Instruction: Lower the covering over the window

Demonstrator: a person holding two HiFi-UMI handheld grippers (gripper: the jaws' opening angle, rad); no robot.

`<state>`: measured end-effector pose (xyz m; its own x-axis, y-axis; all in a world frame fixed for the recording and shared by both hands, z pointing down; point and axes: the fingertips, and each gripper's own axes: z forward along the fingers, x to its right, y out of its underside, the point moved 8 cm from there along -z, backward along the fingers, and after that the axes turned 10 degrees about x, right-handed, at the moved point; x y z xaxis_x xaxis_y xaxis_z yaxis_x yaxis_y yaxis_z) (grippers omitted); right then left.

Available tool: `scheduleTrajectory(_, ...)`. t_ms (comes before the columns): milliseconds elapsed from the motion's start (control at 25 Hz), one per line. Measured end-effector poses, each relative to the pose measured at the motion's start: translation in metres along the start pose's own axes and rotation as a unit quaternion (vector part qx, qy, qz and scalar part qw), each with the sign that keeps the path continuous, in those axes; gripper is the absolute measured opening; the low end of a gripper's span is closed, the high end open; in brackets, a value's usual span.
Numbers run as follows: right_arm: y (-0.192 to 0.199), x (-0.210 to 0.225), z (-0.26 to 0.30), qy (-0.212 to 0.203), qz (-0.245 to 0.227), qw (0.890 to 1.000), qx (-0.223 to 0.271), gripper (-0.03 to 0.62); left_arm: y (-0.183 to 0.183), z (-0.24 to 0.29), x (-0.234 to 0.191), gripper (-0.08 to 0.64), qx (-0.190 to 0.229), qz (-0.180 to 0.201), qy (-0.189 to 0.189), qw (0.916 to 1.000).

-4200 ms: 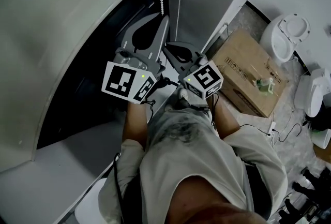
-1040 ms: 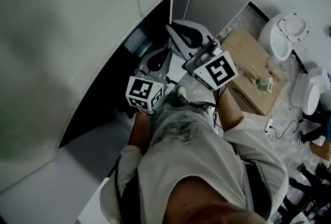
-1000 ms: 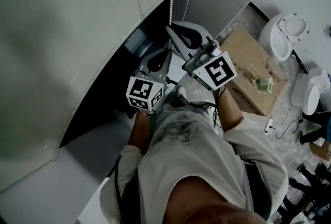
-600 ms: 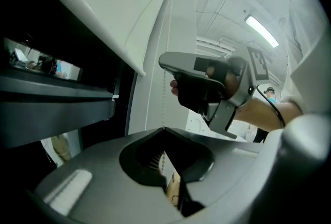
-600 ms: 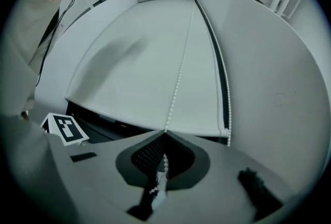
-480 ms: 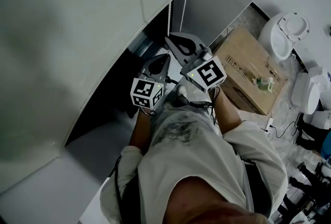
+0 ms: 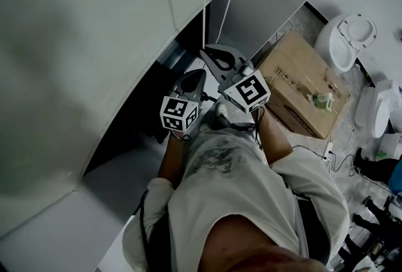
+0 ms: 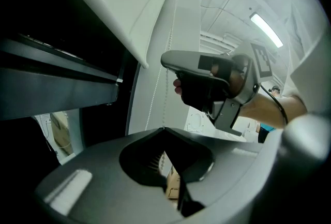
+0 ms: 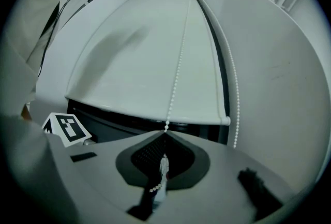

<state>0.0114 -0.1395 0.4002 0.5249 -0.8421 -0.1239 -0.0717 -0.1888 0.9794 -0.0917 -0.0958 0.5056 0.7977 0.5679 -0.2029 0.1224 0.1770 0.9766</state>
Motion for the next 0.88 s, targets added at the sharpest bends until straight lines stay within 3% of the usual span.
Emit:
scheduleTrajectory(520,-0.006,0.001,-0.005,0.021,-0.041,0.999,-0.01,0.018,-0.009,-0.004,0.006,0.018,0.035,-0.001,-0.012,0.9993)
scheduleTrajectory(760,-0.008,0.003,-0.011,0.034,-0.046,0.998,-0.019,0.02,-0.016,-0.012,0.006,0.066,0.042,-0.003,-0.017,0.999)
scheduleTrajectory(880,-0.007,0.006,-0.015,0.041,-0.046,0.998,-0.028,0.061,-0.022,-0.015,0.006,0.077,0.05,-0.004,-0.019,0.9986)
